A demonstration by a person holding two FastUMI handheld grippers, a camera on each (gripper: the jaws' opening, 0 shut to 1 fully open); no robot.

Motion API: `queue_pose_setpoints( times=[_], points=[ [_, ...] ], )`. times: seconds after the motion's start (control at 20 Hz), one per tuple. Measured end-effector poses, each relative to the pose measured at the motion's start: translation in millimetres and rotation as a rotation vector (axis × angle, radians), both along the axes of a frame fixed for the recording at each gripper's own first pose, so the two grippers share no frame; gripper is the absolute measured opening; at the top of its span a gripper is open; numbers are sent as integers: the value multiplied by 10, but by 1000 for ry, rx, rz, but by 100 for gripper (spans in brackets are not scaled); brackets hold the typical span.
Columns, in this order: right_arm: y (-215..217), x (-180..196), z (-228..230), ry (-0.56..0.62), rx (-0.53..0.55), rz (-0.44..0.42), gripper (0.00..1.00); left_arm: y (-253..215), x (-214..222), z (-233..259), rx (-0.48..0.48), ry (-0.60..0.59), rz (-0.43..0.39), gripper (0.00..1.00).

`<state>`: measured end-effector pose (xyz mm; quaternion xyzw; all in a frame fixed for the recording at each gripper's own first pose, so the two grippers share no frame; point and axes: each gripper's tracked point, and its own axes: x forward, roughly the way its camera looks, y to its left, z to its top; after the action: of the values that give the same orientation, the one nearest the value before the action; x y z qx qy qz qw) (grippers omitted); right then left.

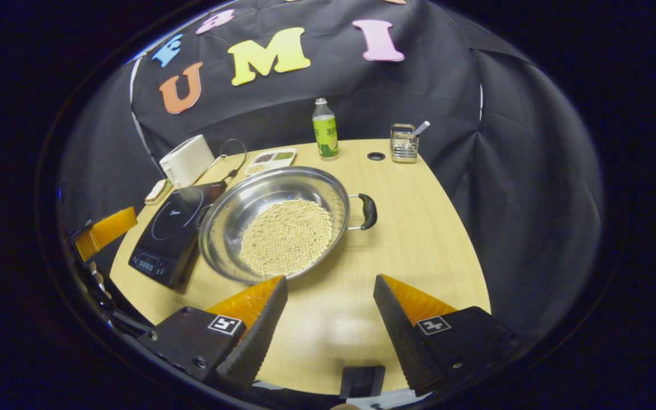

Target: First push the handle of the pot to place it horizontally, then grasp the pot with both hands and set it on the induction cooktop.

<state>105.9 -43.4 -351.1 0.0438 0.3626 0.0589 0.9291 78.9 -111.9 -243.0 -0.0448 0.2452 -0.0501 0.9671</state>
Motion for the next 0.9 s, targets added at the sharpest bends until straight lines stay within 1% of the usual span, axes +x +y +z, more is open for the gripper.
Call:
queue_pose_setpoints(
  times=[0.1, 0.15, 0.2, 0.3, 0.45, 0.5, 0.6, 0.7, 0.85, 0.9],
  points=[
    [-91, 272, -76, 18, 5, 0, 94, -78, 168, -161, 17, 44, 6, 97],
    [-103, 387, -91, 24, 13, 4, 96, -97, 261, -251, 22, 58, 9, 97],
    [-118, 520, -118, 32, 14, 13, 94, -153, 344, -351, 18, 86, 9, 96],
    [-148, 752, -186, 45, 12, 22, 96, -238, 489, -507, 7, 127, 21, 97],
    [-132, 1013, -278, 73, 13, 38, 94, -311, 664, -715, 21, 175, 33, 97],
    [-133, 1084, -317, 81, 6, 43, 94, -316, 686, -787, 24, 204, 40, 97],
    [-115, 1177, -370, 104, -3, 59, 94, -353, 780, -888, 12, 231, 49, 97],
    [-87, 1242, -464, 131, -4, 85, 94, -325, 848, -930, 26, 246, 52, 97],
    [-67, 1283, -508, 159, -12, 106, 94, -371, 931, -1020, 20, 275, 38, 96],
    [-72, 1292, -509, 179, -20, 109, 88, -377, 946, -1063, 17, 298, 37, 97]
  ],
)
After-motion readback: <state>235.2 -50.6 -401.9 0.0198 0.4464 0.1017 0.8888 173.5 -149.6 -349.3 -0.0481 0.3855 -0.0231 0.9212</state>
